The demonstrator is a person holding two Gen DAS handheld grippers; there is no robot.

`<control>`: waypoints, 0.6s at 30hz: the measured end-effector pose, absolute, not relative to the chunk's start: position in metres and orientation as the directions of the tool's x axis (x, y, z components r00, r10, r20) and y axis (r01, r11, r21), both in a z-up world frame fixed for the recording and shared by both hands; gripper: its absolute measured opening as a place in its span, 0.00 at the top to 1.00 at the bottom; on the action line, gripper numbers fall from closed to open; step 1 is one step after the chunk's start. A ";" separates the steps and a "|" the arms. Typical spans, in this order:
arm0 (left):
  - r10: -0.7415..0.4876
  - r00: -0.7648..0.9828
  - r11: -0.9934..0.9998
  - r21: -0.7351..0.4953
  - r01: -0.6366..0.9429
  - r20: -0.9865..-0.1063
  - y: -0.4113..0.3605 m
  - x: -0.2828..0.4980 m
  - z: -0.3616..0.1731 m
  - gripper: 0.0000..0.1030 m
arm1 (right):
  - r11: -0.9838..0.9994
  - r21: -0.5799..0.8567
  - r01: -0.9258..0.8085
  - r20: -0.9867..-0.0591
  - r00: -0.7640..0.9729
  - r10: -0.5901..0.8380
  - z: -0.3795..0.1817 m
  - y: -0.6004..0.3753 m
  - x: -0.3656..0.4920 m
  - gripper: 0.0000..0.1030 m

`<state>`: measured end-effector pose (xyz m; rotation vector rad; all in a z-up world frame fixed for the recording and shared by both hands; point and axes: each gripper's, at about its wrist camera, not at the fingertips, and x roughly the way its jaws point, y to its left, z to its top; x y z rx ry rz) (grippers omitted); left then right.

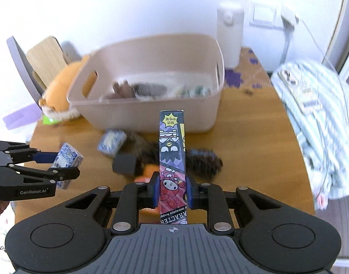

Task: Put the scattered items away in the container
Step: 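Lift both boxes and carry them over the beige basket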

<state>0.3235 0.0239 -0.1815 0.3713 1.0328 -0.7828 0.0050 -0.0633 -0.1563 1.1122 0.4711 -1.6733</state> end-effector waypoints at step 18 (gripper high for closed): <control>-0.475 0.396 0.711 -0.077 0.699 -0.786 -0.023 0.394 -0.122 0.54 | -0.434 0.219 0.874 -0.723 -0.153 -0.674 -0.094 -0.125 -0.044 0.80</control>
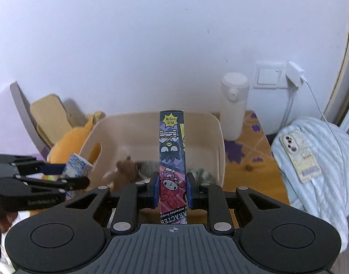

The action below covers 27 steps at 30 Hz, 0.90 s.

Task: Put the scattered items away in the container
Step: 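Lift both boxes and carry them over the beige basket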

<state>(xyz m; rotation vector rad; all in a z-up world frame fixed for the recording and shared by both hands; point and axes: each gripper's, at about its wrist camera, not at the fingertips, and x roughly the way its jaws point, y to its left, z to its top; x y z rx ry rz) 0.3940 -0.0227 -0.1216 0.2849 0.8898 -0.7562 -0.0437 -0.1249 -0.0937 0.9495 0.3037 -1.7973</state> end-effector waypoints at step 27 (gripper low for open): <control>-0.333 0.379 0.781 -0.027 0.624 -0.863 -0.090 0.467 -0.187 0.54 | -0.572 0.347 0.743 -0.779 -0.112 -0.617 -0.169 -0.233 -0.092 0.80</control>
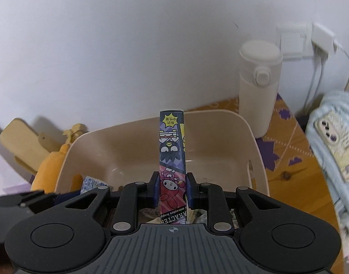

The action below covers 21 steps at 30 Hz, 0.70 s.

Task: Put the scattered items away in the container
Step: 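Lift both boxes and carry them over the beige basket, then open both tools to drop the two boxes into the basket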

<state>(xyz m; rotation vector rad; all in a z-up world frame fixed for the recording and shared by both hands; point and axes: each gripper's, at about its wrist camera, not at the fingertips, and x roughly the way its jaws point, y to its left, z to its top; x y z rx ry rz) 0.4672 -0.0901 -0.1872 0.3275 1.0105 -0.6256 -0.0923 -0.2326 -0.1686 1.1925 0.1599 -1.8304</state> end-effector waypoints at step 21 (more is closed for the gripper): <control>-0.302 0.329 0.780 -0.034 0.624 -0.895 -0.083 0.468 -0.212 0.35 | -0.778 0.334 0.532 -0.837 -0.211 -0.504 -0.212 -0.230 -0.092 0.43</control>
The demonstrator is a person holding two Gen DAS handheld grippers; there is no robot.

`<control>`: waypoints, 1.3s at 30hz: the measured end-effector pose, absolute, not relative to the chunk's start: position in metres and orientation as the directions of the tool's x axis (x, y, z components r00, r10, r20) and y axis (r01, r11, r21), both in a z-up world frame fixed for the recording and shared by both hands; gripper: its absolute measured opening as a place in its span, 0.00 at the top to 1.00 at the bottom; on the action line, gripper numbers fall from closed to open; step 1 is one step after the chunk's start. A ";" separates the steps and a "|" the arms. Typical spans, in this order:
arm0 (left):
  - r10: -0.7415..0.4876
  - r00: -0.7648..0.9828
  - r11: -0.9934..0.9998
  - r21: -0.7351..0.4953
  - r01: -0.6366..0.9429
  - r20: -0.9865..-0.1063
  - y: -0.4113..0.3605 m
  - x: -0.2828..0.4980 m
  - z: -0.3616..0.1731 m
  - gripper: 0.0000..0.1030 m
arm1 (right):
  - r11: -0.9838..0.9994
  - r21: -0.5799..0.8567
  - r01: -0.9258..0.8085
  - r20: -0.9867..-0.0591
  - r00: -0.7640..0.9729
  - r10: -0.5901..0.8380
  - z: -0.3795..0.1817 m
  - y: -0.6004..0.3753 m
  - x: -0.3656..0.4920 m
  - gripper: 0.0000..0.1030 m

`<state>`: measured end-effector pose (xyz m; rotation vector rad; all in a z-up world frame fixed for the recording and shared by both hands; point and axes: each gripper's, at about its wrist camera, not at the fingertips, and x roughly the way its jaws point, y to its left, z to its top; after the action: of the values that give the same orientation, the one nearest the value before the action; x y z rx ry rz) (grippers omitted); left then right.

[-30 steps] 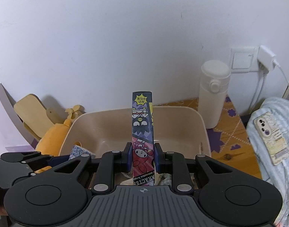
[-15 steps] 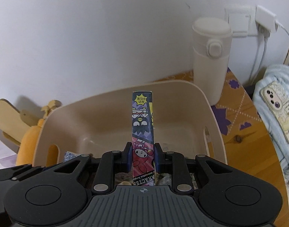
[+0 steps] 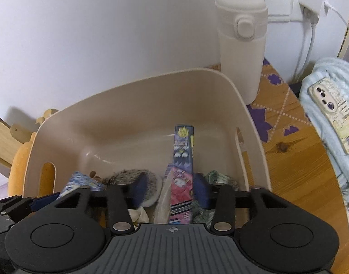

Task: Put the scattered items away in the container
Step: 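Open both tools to drop the two boxes into the basket, then move both open tools back over the remaining items on the table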

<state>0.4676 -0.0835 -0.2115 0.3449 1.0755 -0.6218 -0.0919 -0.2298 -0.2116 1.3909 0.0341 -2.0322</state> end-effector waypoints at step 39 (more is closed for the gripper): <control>-0.313 0.340 0.705 0.023 0.709 -0.887 0.012 0.367 -0.185 0.27 | -0.864 0.360 0.351 -0.828 -0.305 -0.470 -0.182 -0.111 0.071 0.04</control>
<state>0.3667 0.0117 -0.1854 0.4485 1.0231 -0.6945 0.0707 -0.1113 -0.1824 1.4438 -0.1512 -2.1891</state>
